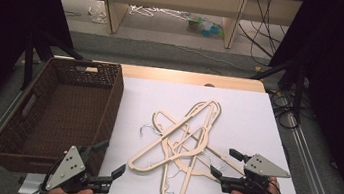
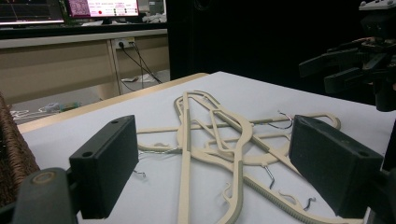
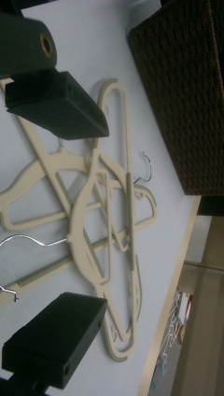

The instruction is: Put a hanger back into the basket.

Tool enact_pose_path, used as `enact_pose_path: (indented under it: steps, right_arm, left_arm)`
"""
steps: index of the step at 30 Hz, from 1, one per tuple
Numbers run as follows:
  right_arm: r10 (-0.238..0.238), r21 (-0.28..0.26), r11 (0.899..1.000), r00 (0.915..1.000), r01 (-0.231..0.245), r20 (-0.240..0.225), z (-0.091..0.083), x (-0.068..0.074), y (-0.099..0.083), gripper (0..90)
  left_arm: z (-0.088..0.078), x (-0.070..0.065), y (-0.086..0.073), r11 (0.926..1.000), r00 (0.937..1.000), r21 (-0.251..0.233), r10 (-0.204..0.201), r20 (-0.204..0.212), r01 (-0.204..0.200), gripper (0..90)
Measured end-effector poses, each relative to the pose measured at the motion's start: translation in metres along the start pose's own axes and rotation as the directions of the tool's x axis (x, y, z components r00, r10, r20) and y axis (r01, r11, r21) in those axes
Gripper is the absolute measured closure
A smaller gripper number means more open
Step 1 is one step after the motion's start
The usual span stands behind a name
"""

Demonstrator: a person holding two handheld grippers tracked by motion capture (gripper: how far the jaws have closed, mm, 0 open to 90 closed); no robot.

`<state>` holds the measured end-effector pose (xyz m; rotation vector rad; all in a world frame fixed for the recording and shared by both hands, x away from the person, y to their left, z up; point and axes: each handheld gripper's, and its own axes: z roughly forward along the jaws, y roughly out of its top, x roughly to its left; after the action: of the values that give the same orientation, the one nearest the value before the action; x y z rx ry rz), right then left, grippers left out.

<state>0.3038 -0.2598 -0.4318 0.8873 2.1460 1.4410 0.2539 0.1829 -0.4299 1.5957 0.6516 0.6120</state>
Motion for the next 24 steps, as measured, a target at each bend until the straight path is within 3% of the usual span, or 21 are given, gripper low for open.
enact_pose_path:
  steps: [4, 8, 10, 13, 15, 19, 24]
  right_arm:
    - [-0.025, 0.001, 1.0, 0.9996, 0.025, -0.011, 0.002, 0.0, 0.0, 16.1]
    - [-0.017, 0.024, 1.0, 0.9986, 0.018, -0.05, 0.006, 0.003, 0.001, 17.0]
    - [-0.042, 0.024, 0.999, 0.998, 0.043, -0.047, 0.008, 0.003, 0.002, 17.6]
    - [-0.051, 0.049, 0.997, 0.9959, 0.055, -0.074, 0.015, 0.004, 0.003, 18.4]
    - [-0.073, 0.054, 0.996, 0.9932, 0.078, -0.091, 0.021, 0.004, 0.005, 18.8]
    - [-0.087, 0.091, 0.991, 0.9891, 0.098, -0.119, 0.031, 0.007, 0.007, 20.5]
    - [-0.122, 0.141, 0.979, 0.9767, 0.148, -0.177, 0.048, 0.008, 0.009, 23.0]
  left_arm:
    - [0.001, -0.001, -0.001, 1.0, 1.0, 0.007, -0.005, 0.006, 0.005, 15.7]
    - [0.001, -0.001, 0.0, 1.0, 0.9999, 0.003, -0.008, 0.008, 0.008, 15.7]
    - [0.001, -0.001, -0.001, 0.9999, 0.9999, 0.01, 0.007, 0.01, -0.008, 15.7]
    - [0.003, -0.002, -0.001, 1.0, 0.9999, 0.006, -0.006, 0.014, 0.006, 15.7]
    - [0.003, -0.002, -0.001, 0.9998, 0.9998, 0.019, 0.01, 0.015, -0.01, 15.7]
    - [0.004, -0.003, -0.001, 0.9998, 0.9998, 0.02, 0.004, 0.021, -0.005, 15.7]
    - [0.005, -0.005, -0.002, 0.9996, 0.9996, 0.027, -0.011, 0.026, 0.01, 15.7]
